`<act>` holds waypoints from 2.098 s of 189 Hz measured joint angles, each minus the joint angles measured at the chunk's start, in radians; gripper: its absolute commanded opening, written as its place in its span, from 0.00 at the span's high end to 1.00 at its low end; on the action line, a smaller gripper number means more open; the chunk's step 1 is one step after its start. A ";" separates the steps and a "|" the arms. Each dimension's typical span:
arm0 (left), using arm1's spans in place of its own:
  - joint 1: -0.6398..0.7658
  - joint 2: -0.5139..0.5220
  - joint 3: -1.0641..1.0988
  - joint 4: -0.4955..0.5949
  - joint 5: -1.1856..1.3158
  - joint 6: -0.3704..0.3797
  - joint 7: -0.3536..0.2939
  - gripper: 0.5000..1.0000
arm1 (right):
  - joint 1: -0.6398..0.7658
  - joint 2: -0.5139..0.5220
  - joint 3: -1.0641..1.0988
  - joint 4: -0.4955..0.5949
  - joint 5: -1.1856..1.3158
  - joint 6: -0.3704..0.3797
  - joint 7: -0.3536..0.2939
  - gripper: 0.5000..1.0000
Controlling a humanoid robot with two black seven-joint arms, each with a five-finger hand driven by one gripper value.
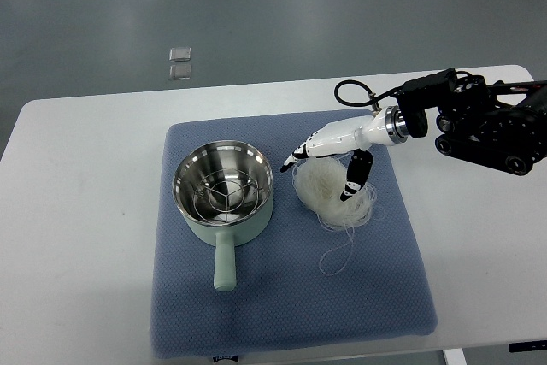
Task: Put vermicelli into pot with right hand
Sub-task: 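Lower the right hand onto the vermicelli and close fingers around it, then lift the grasped vermicelli and carry it over the saucepan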
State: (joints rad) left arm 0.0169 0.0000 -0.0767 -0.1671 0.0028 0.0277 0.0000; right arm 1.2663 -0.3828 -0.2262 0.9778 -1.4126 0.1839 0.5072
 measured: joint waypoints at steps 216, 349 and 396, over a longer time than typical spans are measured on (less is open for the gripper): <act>0.000 0.000 0.000 0.000 0.000 0.000 0.000 0.00 | -0.039 0.007 -0.109 -0.027 -0.060 -0.171 0.013 1.00; 0.000 0.000 0.000 0.000 0.000 0.000 0.000 0.00 | 0.024 -0.060 -0.019 -0.013 -0.017 -0.155 0.076 1.00; 0.000 0.000 0.000 0.000 0.000 0.000 0.000 0.00 | 0.050 -0.085 0.085 -0.011 -0.016 -0.102 0.091 1.00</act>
State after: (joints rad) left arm 0.0169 0.0000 -0.0767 -0.1671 0.0028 0.0276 0.0000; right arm 1.3160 -0.4674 -0.1415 0.9666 -1.4282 0.0821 0.5987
